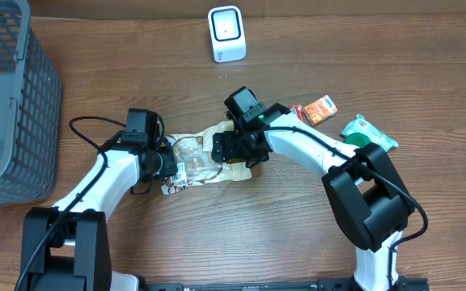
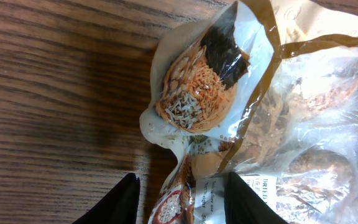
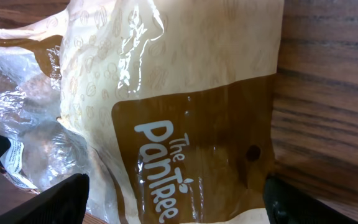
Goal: Scan the item barcode
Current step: 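Hold the PanTree bag with both grippers and lift it slightly, then release the bag with the left gripper and pull the left arm back, then lift the PanTree bag with the right gripper up to the white scanner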
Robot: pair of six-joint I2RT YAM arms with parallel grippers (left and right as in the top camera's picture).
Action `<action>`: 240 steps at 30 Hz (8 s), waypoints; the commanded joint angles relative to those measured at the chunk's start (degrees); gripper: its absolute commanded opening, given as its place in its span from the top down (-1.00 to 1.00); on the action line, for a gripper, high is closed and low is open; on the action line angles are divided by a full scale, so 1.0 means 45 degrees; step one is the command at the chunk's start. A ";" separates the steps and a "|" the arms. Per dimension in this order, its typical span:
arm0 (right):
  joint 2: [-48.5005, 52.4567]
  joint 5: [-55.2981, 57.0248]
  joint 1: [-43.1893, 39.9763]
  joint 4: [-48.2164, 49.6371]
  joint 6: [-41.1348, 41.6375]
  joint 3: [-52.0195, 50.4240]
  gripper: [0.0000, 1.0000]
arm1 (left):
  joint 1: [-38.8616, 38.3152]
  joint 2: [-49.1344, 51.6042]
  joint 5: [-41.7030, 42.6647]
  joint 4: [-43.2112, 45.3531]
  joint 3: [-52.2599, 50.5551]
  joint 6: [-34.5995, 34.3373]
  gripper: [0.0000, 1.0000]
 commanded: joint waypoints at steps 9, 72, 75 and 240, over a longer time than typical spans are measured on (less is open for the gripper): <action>-0.0102 0.0083 0.0753 0.0151 0.0835 -0.0141 -0.82 | -0.0102 0.0627 -0.0194 -0.0034 -0.0219 0.0291 0.24; 0.0772 -0.3332 -0.0063 0.3254 0.1953 -0.0141 -0.76 | -0.0102 0.0627 -0.0199 0.0102 -0.0219 0.0296 0.12; 0.0908 -0.3371 -0.0063 0.3585 0.2176 -0.0141 -0.76 | -0.0102 0.0627 -0.0199 0.0131 -0.0219 0.0296 0.12; 0.4269 0.8670 -0.1447 0.9029 -1.3469 0.8709 0.93 | -0.0063 -0.3847 -0.4056 -0.3400 0.3439 0.0865 -1.00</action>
